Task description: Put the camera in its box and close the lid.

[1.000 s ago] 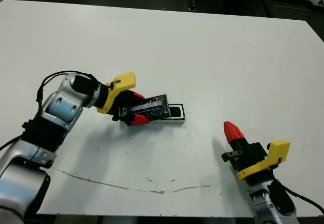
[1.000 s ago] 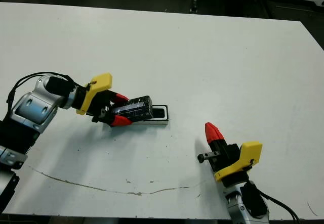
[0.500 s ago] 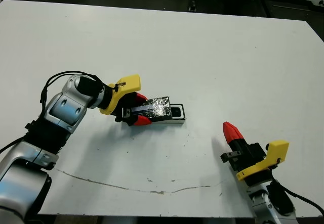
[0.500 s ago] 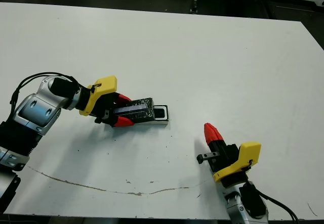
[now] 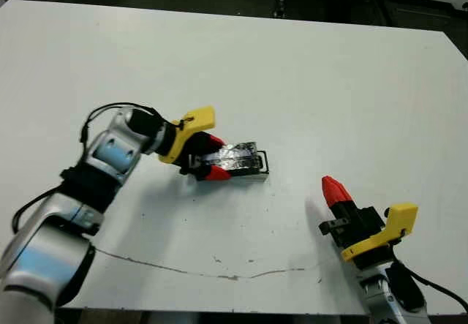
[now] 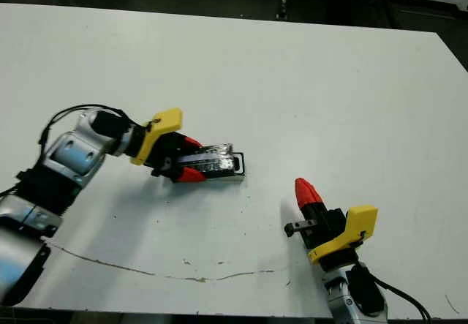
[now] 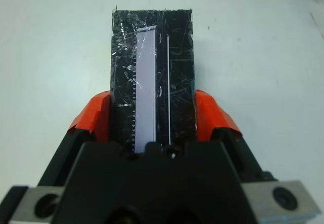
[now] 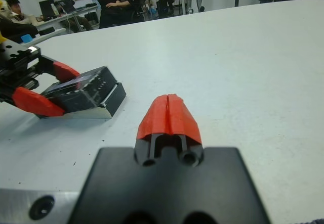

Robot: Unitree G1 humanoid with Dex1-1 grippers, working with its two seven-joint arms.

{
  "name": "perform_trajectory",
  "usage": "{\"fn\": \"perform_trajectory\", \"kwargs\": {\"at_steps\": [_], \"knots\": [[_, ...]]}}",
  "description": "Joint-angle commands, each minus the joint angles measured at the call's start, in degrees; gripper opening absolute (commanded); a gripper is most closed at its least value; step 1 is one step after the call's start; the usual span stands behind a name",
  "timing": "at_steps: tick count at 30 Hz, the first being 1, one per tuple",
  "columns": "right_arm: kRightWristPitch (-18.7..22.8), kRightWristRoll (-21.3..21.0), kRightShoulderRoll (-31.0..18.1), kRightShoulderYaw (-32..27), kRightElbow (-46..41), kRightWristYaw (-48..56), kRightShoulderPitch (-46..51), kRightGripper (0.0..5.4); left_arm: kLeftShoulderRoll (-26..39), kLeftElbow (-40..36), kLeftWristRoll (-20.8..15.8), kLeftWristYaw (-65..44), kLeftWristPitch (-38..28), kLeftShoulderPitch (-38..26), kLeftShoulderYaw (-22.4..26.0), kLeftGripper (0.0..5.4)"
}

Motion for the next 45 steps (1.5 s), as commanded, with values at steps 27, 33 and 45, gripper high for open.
{"fn": "perform_trajectory", "kwargs": {"at_steps": [27, 33, 45], "knots": [[-0.3, 0.4, -0.9, -0.5, -0.4, 0.2, 1.4, 0.0, -9.2, 9.4, 9.5, -3.8, 0.7, -5.3, -10.9, 3.16], [0.0, 0.8, -0.9, -0.5, -0.4, 0.3, 1.3, 0.0, -9.4, 10.5, 9.1, -3.9, 1.9, -4.7, -11.0, 3.16], [-0.2, 0.0, -1.0, -0.3, -0.5, 0.0, 1.4, 0.0, -9.3, 6.1, 10.2, 2.3, 7.2, -1.9, -10.6, 3.16]]}}
